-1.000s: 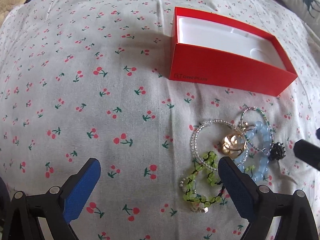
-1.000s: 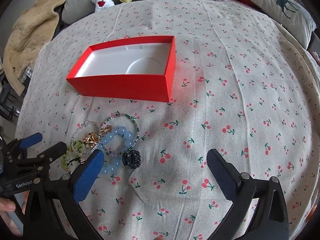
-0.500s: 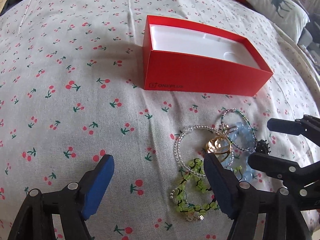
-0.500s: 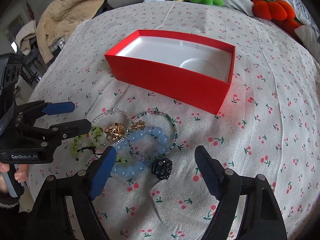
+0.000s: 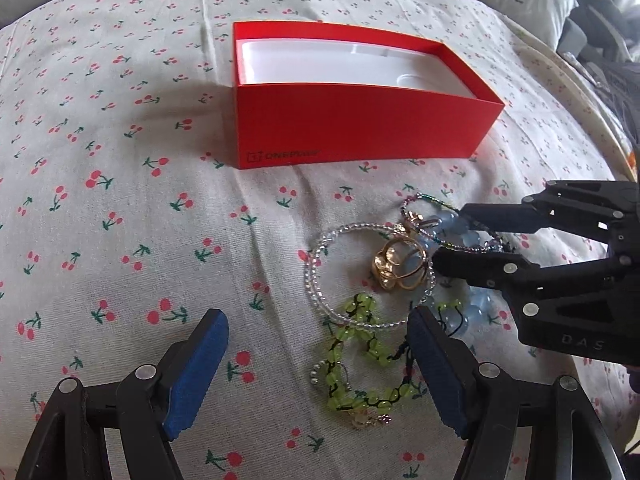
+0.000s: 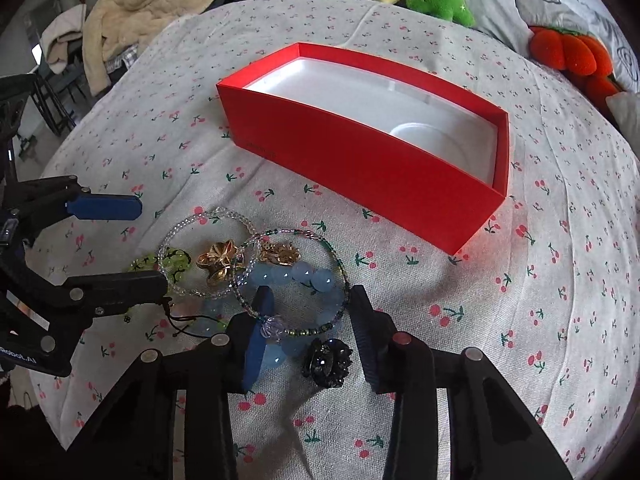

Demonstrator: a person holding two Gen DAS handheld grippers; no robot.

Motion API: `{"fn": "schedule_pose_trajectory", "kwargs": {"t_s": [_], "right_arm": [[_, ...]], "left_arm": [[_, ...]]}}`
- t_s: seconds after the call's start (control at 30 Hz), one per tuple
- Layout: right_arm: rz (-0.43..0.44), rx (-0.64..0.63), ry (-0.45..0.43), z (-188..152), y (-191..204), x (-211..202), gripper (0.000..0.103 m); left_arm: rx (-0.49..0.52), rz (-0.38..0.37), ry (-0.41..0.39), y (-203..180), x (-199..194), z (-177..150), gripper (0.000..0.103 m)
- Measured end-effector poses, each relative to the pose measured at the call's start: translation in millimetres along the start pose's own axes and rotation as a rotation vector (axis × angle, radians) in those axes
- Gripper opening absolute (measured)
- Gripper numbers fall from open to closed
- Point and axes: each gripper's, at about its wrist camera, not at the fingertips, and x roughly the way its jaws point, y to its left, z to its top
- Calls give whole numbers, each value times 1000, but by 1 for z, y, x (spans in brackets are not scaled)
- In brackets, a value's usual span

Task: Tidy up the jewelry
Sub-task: 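Move the left tool to the clear bracelet while the right tool approaches the beaded bracelet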

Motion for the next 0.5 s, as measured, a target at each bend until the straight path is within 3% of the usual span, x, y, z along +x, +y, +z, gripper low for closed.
{"fn": "schedule_pose_trajectory", "kwargs": {"t_s": [0.4, 0.5], "right_arm": [[-44, 57, -3, -8, -22, -11, 41], [-34, 56, 10, -10, -24, -13, 47]], "left_arm": [[96, 6, 54, -24, 20, 15, 77], [86, 3, 65, -27, 25, 21, 78]]}}
